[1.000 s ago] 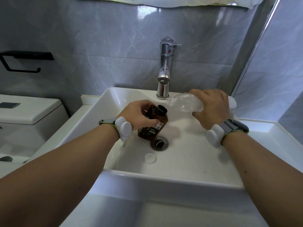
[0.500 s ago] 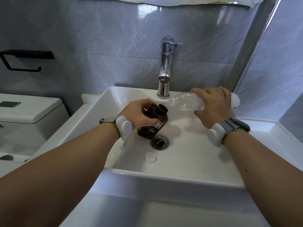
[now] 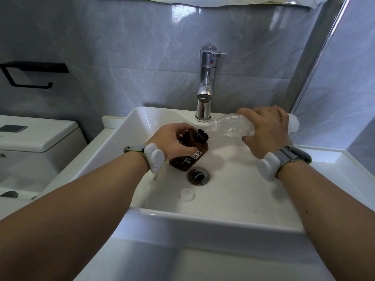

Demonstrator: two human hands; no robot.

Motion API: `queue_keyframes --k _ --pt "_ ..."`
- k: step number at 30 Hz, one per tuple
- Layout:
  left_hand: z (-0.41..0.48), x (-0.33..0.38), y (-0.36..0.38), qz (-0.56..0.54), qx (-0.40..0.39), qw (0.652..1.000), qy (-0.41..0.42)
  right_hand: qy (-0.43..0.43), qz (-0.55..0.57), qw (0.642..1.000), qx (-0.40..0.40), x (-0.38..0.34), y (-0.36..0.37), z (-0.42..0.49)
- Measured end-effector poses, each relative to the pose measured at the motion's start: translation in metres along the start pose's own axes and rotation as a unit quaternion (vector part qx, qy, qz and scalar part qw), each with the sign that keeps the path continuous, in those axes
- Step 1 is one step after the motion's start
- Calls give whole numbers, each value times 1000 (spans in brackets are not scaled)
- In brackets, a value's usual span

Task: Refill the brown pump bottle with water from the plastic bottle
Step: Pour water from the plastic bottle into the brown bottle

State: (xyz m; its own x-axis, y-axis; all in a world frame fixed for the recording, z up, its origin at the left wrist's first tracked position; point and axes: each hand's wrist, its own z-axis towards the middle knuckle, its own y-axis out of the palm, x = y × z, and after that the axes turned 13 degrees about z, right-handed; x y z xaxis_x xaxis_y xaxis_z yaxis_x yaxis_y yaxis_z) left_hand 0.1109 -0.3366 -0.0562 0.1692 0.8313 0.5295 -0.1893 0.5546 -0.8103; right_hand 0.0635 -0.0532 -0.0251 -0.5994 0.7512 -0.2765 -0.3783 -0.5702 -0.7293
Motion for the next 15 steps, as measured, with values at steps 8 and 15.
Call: queue_keyframes --k 8,15 --pt "0 0 1 -2 10 1000 -6 3 2 1000 1 5 3 1" --pt "0 -2 0 2 8 1000 -10 6 10 1000 2 6 3 1"
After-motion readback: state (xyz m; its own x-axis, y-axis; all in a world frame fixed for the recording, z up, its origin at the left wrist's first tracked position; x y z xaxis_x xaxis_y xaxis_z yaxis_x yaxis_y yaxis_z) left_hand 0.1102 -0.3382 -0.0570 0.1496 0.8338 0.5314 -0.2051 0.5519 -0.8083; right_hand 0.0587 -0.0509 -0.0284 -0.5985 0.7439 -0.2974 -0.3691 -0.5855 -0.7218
